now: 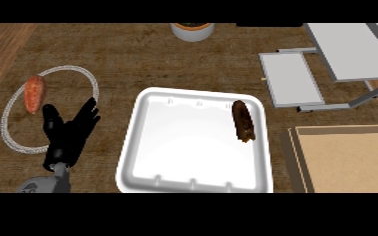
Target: Pick the pear from the tray and place it in the tiered shelf
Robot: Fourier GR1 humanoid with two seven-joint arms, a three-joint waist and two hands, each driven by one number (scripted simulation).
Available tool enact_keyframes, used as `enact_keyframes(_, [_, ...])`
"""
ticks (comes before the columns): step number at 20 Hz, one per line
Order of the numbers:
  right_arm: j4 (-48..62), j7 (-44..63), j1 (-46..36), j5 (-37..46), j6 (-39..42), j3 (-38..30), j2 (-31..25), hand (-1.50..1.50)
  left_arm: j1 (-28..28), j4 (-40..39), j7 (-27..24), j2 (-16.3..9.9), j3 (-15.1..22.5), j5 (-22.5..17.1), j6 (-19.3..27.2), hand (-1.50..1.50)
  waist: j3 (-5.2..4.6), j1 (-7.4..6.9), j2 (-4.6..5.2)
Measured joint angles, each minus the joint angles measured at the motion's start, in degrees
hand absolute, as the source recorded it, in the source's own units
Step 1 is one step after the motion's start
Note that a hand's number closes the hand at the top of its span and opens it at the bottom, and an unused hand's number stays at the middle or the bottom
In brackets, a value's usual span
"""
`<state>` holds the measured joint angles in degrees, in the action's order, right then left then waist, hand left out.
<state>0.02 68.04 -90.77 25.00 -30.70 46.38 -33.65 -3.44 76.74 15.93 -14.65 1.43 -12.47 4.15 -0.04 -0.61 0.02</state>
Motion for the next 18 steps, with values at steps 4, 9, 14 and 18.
enact_keyframes(4, [0.00, -0.12, -0.90, 0.40, -3.57, 0.11, -1.06, -1.50, 0.52, -0.28, -0.38, -0.02, -0.09, 0.09, -0.25, 0.00, -0.03, 0.20, -0.13])
enact_keyframes(9, [0.01, -2.04, -2.23, -0.36, -10.28, -0.93, -2.33, -1.50, 0.98, -0.03, -0.33, 0.18, -0.21, 0.15, -0.03, 0.00, 0.00, 0.43, -0.32])
enact_keyframes(14, [0.00, -3.10, -3.65, -1.33, -18.58, -2.12, -3.60, -1.50, 0.40, -0.12, 0.25, 0.48, -0.19, 0.34, 0.45, 0.00, -0.01, 0.83, -0.44])
enact_keyframes(18, [0.01, -2.60, -4.57, -0.59, -24.48, -1.52, -5.49, -1.50, 0.84, -0.36, -0.22, 0.66, -0.55, 0.19, 0.48, 0.00, -0.10, 1.23, -0.62])
